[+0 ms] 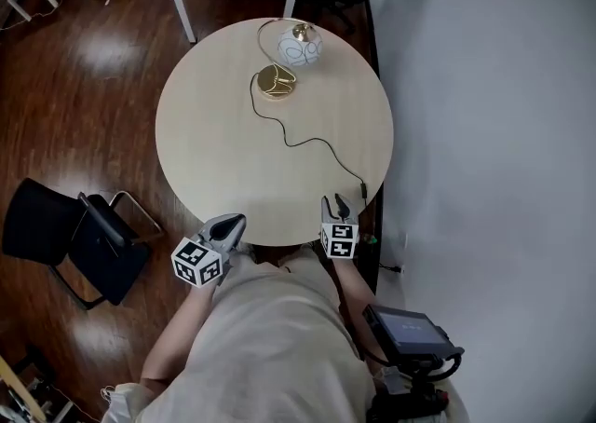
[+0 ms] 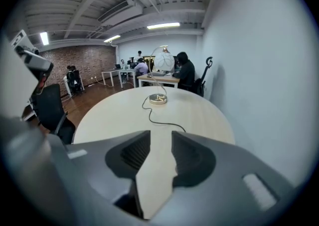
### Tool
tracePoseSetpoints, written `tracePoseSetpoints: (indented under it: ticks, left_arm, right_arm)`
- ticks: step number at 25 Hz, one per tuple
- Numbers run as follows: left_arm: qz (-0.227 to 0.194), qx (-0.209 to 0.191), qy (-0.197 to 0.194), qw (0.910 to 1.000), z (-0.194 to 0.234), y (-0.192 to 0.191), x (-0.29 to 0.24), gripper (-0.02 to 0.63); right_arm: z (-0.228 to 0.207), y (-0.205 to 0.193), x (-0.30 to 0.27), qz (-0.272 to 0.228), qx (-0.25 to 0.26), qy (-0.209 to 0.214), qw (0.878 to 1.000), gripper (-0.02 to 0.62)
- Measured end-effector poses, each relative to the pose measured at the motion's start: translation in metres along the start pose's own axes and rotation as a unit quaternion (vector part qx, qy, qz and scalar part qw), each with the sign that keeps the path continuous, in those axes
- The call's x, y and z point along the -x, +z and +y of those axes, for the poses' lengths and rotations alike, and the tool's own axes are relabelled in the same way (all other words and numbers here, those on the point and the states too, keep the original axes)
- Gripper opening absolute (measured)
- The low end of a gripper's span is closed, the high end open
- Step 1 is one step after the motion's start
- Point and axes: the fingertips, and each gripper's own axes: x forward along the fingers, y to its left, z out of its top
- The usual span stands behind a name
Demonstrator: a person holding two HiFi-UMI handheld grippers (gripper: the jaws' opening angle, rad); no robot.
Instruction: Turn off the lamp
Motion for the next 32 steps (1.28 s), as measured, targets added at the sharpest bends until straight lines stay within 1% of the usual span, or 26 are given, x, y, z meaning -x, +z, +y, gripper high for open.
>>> tracePoseSetpoints:
  ticks: [4, 7, 11, 15, 17, 20, 23, 26, 29, 31, 32]
  left_arm:
    - [-0.001, -0.010, -0.015, 0.9998, 0.019, -0.005, 0.032, 0.000]
    - [0.013, -0.031, -0.035, 0.9988, 0.033, -0.009, 0.040, 0.000]
    - [0.027, -0.074, -0.051, 0.9956, 0.039, -0.005, 0.044, 0.000]
    - [0.030, -0.092, -0.055, 0.9937, 0.034, -0.004, 0.048, 0.002]
    - [0.036, -0.099, -0.063, 0.9925, 0.026, -0.011, 0.047, 0.002]
    - [0.051, -0.119, -0.089, 0.9876, 0.008, -0.024, 0.046, 0.003]
    - [0.075, -0.145, -0.118, 0.9795, -0.012, -0.039, 0.041, 0.003]
    - [0.099, -0.173, -0.136, 0.9704, -0.033, -0.055, 0.036, 0.003]
    - [0.115, -0.186, -0.146, 0.9648, -0.059, -0.069, 0.039, 0.003]
    - [0.121, -0.193, -0.158, 0.9608, -0.083, -0.079, 0.046, 0.003]
    - [0.124, -0.201, -0.167, 0.9574, -0.097, -0.086, 0.051, 0.003]
  right_arm:
    - [0.036, 0.036, 0.042, -0.050, -0.007, -0.012, 0.999, 0.130]
    - [0.057, 0.054, 0.066, -0.078, -0.010, -0.018, 0.997, 0.124]
    - [0.069, 0.060, 0.084, -0.098, -0.012, -0.027, 0.995, 0.121]
    - [0.073, 0.059, 0.102, -0.118, -0.025, -0.039, 0.992, 0.120]
    - [0.074, 0.059, 0.111, -0.131, -0.031, -0.045, 0.990, 0.120]
    - [0.079, 0.058, 0.132, -0.150, -0.040, -0.052, 0.986, 0.120]
    - [0.086, 0.050, 0.157, -0.161, -0.042, -0.064, 0.984, 0.120]
    - [0.090, 0.038, 0.180, -0.163, -0.052, -0.073, 0.983, 0.120]
    - [0.092, 0.025, 0.200, -0.164, -0.068, -0.079, 0.981, 0.120]
    - [0.091, 0.018, 0.217, -0.159, -0.081, -0.093, 0.980, 0.120]
    - [0.090, 0.016, 0.227, -0.159, -0.090, -0.101, 0.978, 0.118]
